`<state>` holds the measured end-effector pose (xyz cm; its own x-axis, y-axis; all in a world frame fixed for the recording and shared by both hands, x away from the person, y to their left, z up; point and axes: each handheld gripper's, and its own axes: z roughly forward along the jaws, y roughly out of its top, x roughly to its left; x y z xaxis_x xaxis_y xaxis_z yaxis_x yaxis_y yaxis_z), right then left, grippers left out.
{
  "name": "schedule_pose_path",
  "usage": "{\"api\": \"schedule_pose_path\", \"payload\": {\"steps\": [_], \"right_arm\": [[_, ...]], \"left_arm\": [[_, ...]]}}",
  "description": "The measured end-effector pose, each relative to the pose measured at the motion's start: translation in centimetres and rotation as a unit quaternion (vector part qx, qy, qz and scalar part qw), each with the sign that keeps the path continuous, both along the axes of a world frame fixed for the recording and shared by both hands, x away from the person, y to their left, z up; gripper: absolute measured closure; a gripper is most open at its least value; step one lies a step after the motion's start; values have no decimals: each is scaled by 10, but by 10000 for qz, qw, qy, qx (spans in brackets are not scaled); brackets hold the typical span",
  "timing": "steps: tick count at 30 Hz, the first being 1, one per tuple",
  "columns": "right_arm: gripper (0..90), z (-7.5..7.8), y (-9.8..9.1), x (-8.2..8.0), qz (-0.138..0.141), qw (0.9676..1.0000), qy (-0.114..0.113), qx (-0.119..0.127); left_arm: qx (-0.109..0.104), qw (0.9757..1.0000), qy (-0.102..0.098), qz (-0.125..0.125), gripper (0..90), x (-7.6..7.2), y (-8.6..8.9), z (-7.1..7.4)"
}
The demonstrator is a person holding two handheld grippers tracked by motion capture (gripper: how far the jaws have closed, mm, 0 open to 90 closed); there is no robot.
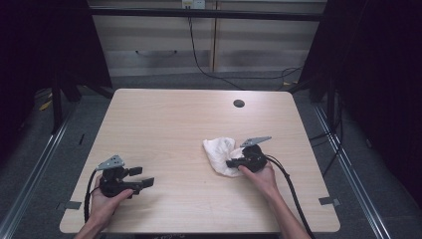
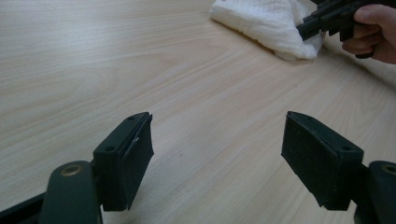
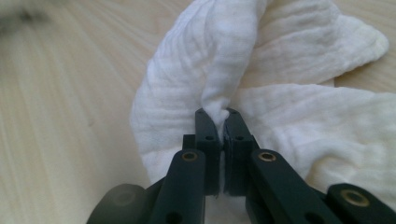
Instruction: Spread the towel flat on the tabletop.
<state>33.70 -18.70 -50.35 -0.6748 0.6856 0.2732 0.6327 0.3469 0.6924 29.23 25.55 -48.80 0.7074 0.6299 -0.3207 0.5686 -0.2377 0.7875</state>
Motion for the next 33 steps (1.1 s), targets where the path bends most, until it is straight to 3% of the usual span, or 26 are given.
{"api": "schedule_pose_path", "payload": {"steps": [4,8,15,21,24,28,30,33], "right_arm": [[870,1,7,-12,99,9998,-129,-121],[871,-1,8,-18,116,9998,-162,-35],[870,5,21,-33,452,9983,-179,-332],[869,4,23,-41,548,9982,-126,-227],[868,6,32,-50,789,9965,-75,-260],[868,4,38,-57,920,9955,-107,-176],[867,3,42,-59,1009,9948,-108,-87],[859,3,48,-64,1066,9942,-117,-111]], "left_arm": [[0,9999,133,90,286,2,-1,0],[51,9998,175,4,292,4,-4,2],[111,9997,-31,-200,293,10,-22,19],[256,9982,-206,-502,308,21,-53,32],[289,9970,-240,-674,308,22,-69,35],[188,9962,-150,-841,310,22,-83,35],[245,9957,-199,-866,314,21,-87,32],[272,9949,-154,-956,329,19,-91,21]]}}
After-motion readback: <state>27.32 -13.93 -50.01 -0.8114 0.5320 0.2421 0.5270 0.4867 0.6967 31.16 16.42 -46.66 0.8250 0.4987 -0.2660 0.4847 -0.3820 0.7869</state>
